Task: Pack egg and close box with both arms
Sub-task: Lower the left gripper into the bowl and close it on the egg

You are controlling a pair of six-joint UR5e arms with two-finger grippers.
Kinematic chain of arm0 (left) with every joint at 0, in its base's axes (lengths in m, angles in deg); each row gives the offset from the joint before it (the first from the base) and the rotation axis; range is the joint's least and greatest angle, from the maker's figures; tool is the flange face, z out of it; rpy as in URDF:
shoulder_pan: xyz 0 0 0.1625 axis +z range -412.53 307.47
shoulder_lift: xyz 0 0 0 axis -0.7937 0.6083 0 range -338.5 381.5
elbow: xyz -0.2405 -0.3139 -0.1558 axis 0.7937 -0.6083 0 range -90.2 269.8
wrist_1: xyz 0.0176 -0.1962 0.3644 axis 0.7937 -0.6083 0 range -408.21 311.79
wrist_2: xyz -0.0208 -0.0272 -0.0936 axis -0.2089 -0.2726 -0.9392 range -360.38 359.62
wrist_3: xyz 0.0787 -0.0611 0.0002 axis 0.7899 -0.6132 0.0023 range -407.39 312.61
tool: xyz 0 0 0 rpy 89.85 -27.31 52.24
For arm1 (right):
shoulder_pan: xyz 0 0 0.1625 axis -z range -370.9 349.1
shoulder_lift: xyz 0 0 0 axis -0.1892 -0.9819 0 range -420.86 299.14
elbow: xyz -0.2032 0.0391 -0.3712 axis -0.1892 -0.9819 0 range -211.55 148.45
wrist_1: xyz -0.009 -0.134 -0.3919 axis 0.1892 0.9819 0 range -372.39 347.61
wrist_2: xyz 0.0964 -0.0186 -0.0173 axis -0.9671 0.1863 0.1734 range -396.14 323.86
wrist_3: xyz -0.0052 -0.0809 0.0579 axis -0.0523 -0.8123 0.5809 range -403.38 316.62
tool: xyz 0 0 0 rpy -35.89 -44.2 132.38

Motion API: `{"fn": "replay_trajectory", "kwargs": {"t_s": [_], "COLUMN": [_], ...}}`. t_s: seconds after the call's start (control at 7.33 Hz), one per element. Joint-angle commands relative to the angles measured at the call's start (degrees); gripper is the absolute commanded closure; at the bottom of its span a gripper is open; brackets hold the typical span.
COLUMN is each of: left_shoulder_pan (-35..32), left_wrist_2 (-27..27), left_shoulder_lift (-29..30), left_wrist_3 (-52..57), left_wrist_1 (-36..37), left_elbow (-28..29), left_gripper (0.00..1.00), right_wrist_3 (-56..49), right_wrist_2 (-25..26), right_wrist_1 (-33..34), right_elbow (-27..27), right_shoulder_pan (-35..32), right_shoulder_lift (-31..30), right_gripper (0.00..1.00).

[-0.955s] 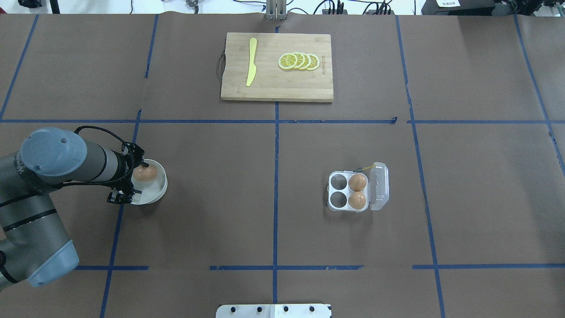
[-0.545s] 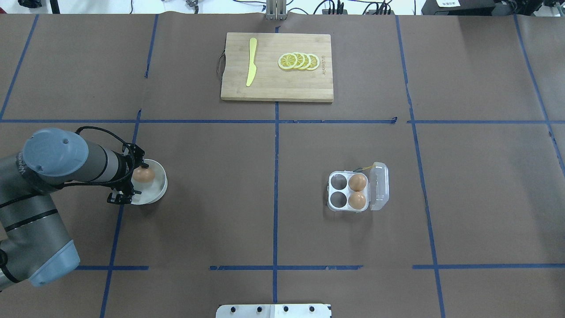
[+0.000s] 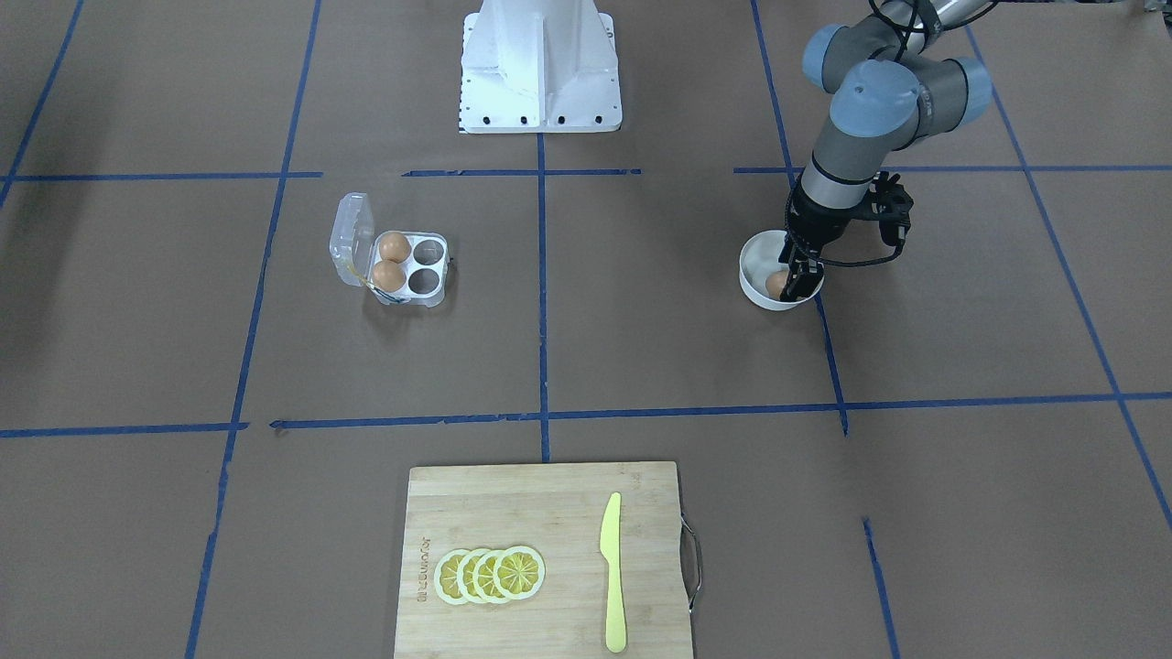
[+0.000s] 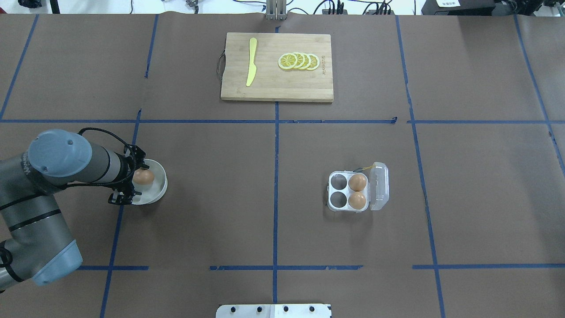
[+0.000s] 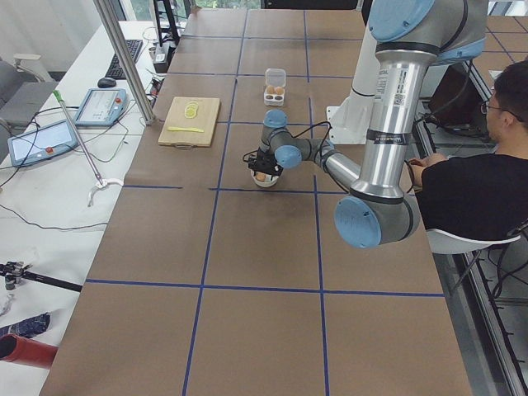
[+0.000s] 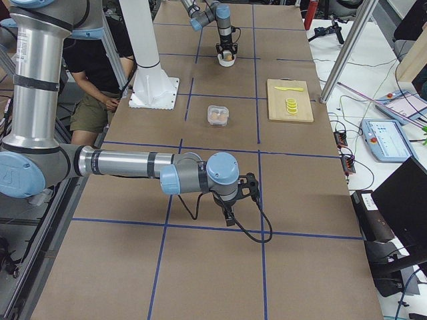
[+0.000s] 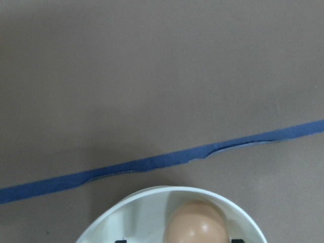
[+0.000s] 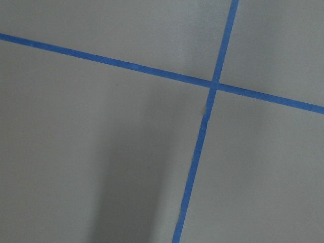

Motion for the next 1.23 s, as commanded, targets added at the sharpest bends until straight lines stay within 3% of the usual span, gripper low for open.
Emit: {"fn": "replay_trajectory", "kwargs": {"t_s": [0.0, 0.27, 0.41, 0.55, 0.68, 0.95, 1.09], "left_shoulder_pan": [0.0, 0.0, 0.0, -0.1, -0.1, -1.3, -1.9], "left_wrist_2": [0.0, 0.0, 0.0, -0.1, -0.2, -0.3, -0.3], "left_shoulder_lift": [0.3, 0.2, 0.3, 0.2, 0.3, -0.5, -0.4], "left_wrist_3": [0.2, 0.6, 0.6, 0.6, 1.3, 3.7, 4.7], "left_wrist_1": [-0.3, -0.3, -0.3, 0.0, 0.2, 0.6, 4.7], "left_elbow": [0.5, 0.4, 0.3, -0.3, -1.1, -5.2, -8.6], "left_gripper": [0.28, 0.46, 0.61, 0.93, 1.0, 1.0, 1.0], "right_wrist_3": [0.0, 0.0, 0.0, 0.0, 0.0, 0.0, 0.1], "right_wrist_2": [0.0, 0.0, 0.0, 0.0, 0.0, -0.2, -1.0], "right_wrist_1": [0.0, 0.0, 0.0, 0.0, 0.0, 0.1, 0.1], "right_elbow": [0.0, 0.0, -0.1, -0.1, -0.2, -0.6, -0.7], "right_shoulder_pan": [0.0, 0.0, 0.0, 0.0, 0.0, 0.0, 0.0], "right_shoulder_lift": [0.1, 0.1, 0.1, 0.0, 0.0, 0.0, 0.0], "right_gripper": [0.0, 0.0, 0.0, 0.0, 0.0, 0.0, 0.0]}}
